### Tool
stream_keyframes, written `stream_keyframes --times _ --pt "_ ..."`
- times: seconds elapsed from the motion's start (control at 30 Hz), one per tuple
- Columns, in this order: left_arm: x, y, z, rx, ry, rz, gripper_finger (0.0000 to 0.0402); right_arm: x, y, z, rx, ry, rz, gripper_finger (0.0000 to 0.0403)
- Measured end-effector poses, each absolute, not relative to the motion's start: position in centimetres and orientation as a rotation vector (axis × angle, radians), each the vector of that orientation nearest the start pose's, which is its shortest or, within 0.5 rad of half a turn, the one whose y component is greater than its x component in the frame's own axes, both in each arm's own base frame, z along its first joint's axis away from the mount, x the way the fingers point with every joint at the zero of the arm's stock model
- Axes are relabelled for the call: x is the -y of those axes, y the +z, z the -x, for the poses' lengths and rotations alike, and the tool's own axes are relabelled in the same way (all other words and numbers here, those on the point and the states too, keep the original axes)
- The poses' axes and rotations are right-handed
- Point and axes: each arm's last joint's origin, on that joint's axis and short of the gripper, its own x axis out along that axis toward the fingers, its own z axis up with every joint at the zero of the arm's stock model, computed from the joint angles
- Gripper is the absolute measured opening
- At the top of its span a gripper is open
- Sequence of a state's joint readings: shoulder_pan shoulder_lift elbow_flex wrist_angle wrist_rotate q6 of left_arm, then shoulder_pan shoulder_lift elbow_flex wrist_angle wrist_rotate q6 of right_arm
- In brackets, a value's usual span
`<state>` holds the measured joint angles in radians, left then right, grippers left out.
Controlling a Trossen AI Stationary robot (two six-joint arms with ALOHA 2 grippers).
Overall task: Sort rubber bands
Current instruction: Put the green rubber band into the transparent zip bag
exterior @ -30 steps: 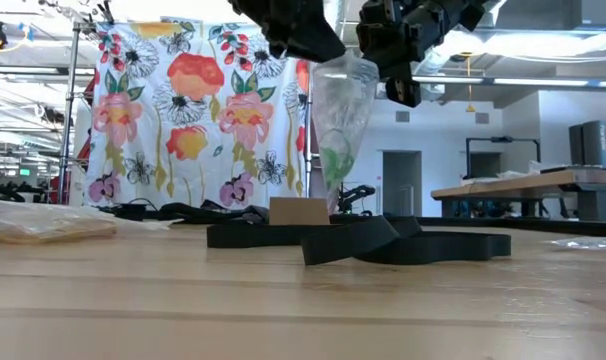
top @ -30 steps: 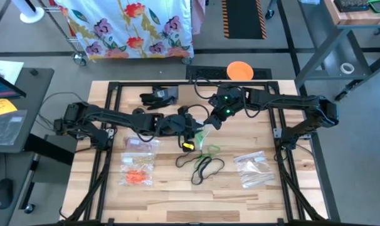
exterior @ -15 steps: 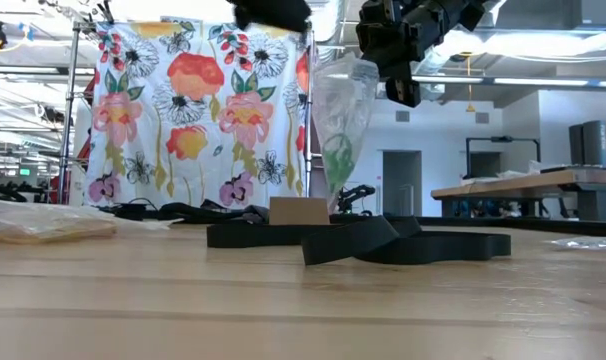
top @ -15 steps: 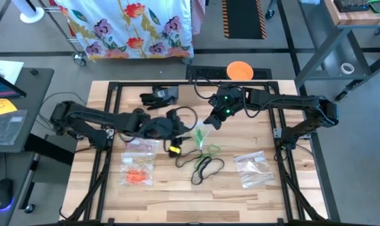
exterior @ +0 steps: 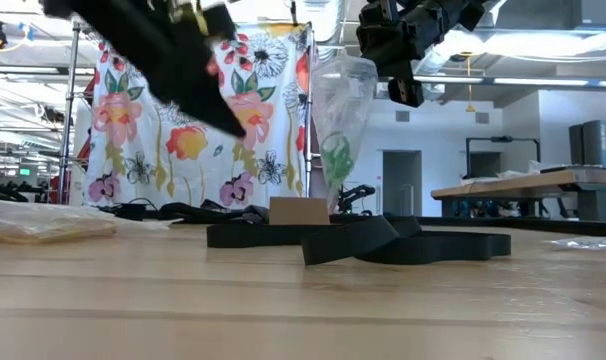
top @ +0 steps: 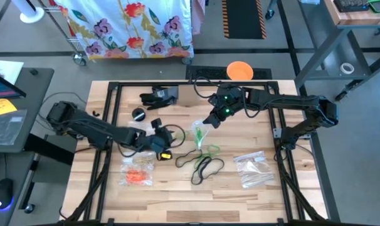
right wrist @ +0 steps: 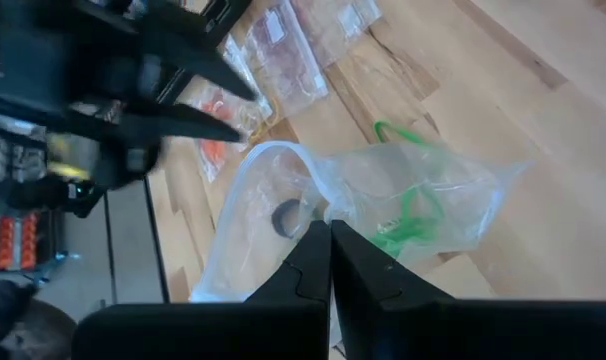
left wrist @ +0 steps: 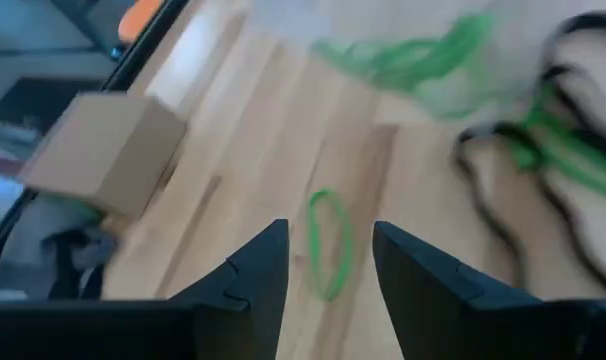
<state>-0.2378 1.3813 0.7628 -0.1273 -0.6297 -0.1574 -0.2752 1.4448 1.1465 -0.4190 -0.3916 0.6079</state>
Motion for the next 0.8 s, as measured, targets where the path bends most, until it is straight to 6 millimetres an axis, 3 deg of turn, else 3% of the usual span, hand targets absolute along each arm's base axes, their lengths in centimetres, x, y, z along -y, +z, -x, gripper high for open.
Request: stream_keyframes --times 0.27,0.6,0.8 --pt "0.4 17.6 -28.7 -0.743 0.438 -0.026 0.0141 7.4 28.9 -30.2 -0.688 -0.103 -0.835 0.0" --pt "-2.0 12.6 -30.1 -0.901 0.298 0.094 0.0141 7.4 28.9 -30.2 -0.691 -0.105 -0.835 0.0" --pt "-3.1 12.4 -30.1 -0.913 0.316 0.081 0.0137 7.4 28.9 -30.2 -0.692 -0.104 -0.836 0.0"
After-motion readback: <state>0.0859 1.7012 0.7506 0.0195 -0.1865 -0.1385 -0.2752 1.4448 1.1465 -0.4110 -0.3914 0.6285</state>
